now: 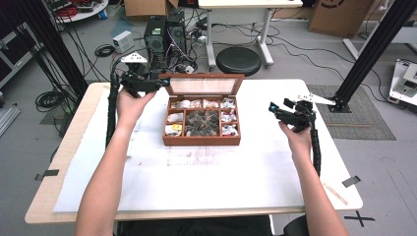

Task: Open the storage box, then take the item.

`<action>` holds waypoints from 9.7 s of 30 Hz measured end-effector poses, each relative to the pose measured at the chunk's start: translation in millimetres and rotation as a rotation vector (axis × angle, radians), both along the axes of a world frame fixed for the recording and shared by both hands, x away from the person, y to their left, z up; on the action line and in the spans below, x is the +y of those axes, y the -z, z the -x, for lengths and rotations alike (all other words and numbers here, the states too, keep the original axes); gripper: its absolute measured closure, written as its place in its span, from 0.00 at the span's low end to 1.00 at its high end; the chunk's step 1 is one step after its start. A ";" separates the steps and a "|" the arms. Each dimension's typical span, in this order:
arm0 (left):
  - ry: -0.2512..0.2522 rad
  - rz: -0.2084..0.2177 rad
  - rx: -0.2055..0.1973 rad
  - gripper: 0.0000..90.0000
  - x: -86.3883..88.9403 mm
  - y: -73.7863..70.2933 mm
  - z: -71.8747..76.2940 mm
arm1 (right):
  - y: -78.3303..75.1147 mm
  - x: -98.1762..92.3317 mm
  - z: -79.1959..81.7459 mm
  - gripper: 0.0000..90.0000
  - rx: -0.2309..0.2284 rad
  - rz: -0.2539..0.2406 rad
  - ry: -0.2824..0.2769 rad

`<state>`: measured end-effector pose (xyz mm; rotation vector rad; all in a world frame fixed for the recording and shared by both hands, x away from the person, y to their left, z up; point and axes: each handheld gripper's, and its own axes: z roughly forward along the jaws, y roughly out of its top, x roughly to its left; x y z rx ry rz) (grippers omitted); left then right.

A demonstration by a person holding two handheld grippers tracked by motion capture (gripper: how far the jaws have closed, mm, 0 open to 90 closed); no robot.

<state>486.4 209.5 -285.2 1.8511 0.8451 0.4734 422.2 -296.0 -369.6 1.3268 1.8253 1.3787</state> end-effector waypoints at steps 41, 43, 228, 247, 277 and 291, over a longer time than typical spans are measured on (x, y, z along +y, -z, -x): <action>-0.006 0.026 0.011 0.53 1.3 -0.5 -5.2 | -1.4 -6.1 12.7 0.35 0.000 0.008 -0.016; -0.005 0.026 0.012 0.53 1.3 -0.5 -5.0 | -1.8 -5.2 12.4 0.35 -0.001 0.009 -0.020; -0.041 -0.027 0.017 0.54 -5.7 -6.1 -9.0 | -53.8 86.2 109.3 1.00 -0.084 0.043 -0.799; -0.040 -0.032 0.017 0.53 -6.2 -5.6 -9.3 | -20.2 91.1 109.7 1.00 -0.001 0.068 -0.808; -0.041 -0.025 0.018 0.53 -5.9 -4.9 -9.3 | -23.3 84.2 102.1 0.79 -0.020 0.058 -0.704; -0.034 -0.011 0.016 0.53 -4.8 -3.9 -11.2 | -44.3 56.3 85.7 0.61 -0.095 0.011 -0.546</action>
